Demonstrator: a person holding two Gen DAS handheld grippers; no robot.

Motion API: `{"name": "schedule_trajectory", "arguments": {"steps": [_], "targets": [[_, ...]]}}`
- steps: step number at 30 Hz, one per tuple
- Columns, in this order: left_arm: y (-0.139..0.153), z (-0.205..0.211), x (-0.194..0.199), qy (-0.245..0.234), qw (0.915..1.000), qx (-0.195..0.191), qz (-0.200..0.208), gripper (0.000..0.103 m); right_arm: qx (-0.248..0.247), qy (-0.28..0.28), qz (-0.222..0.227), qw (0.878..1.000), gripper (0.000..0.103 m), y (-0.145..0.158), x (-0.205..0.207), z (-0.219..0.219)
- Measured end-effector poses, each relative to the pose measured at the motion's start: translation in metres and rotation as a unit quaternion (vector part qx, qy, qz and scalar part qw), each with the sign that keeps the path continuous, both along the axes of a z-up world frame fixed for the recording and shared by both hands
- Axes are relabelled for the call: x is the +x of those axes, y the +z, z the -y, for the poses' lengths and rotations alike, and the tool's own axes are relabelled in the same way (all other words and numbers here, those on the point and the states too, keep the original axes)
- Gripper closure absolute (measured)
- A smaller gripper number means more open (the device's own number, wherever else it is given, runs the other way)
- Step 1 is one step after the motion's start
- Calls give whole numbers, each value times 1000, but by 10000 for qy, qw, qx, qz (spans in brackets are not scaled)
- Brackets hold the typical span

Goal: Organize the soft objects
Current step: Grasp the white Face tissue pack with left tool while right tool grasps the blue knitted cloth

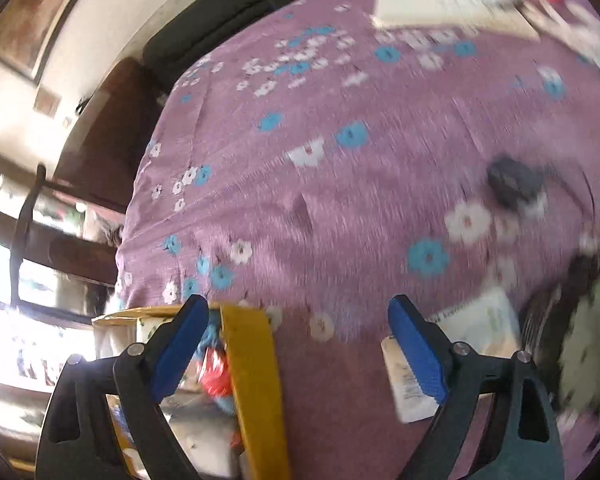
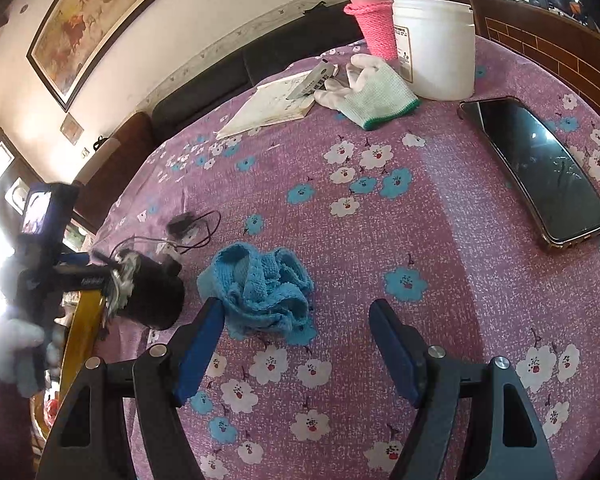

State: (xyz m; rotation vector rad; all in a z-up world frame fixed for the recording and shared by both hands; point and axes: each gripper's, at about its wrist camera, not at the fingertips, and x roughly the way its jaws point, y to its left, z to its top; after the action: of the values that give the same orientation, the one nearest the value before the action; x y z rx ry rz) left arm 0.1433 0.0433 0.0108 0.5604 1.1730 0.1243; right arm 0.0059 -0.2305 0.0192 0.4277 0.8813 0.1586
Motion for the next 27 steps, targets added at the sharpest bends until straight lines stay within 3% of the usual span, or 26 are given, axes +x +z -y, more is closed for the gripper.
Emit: {"name": "schedule_trajectory", "arguments": {"steps": [3, 5, 9, 13, 22, 27], "targets": [[-1, 0, -15, -481, 9986, 110, -187, 12, -57, 19, 9, 10000, 23, 0, 0, -2], [4, 1, -26, -810, 9964, -21, -242, 12, -56, 22, 16, 10000, 23, 0, -1, -2], [21, -3, -48, -1344, 9889, -615, -122, 12, -49, 17, 23, 10000, 23, 0, -1, -3], [17, 1, -66, -1606, 9825, -930, -140, 12, -54, 23, 23, 10000, 23, -1, -1, -2], [8, 30, -74, -1877, 9780, -878, 242, 11, -143, 80, 45, 9999, 19, 0, 0, -5], [-3, 47, -93, -2122, 9743, -739, 120, 11, -189, 110, 52, 9997, 18, 0, 1, -7]]}}
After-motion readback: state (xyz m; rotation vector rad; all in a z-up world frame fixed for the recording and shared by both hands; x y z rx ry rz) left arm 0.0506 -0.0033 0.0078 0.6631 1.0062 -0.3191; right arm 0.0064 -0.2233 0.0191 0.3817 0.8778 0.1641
